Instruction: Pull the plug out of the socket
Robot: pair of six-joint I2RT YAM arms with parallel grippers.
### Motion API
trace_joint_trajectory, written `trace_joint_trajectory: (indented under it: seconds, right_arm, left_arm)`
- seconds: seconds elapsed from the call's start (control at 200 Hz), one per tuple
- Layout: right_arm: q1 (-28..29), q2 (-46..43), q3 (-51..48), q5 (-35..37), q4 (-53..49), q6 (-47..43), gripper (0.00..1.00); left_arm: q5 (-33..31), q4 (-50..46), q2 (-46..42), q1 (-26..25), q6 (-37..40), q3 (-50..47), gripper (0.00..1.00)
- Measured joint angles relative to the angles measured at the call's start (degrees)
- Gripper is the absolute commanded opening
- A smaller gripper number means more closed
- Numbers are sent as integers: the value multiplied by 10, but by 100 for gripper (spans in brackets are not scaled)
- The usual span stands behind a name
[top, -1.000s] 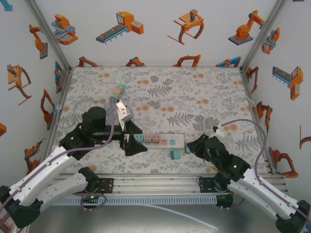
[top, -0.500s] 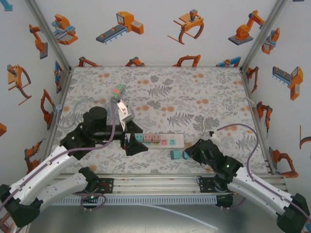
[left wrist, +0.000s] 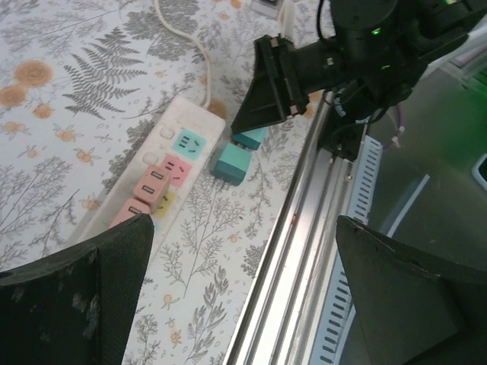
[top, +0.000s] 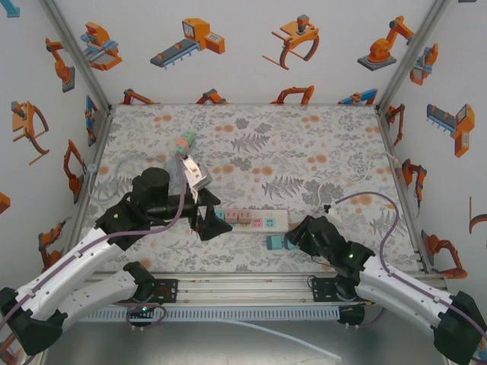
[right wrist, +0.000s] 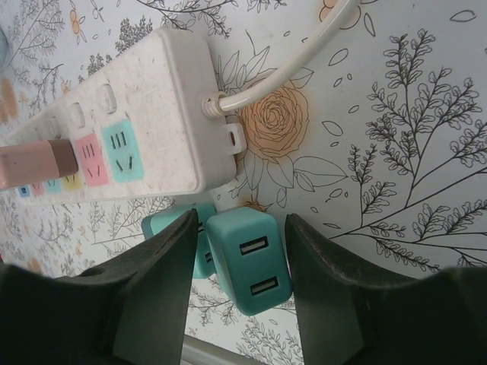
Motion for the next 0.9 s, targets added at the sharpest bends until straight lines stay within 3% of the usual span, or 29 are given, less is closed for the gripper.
trace_joint_trajectory:
  seconds: [0.34, 0.581, 0.741, 0.896]
  right_arm:
    - [0, -50, 20, 31, -62, 1, 56]
    - [0, -70, 73, 61, -88, -20, 57]
    - [0, -67, 136, 100, -71, -110, 57]
    - [0, -45, 159, 108, 36, -270, 59]
  left_arm:
    - [-249, -50, -5, -1, -16, -12, 97]
    - [-344, -67, -35, -1, -31, -32, 97]
    - [-394, -67, -58, -1, -44, -45, 97]
    - [-424, -68, -61, -1, -53, -56, 97]
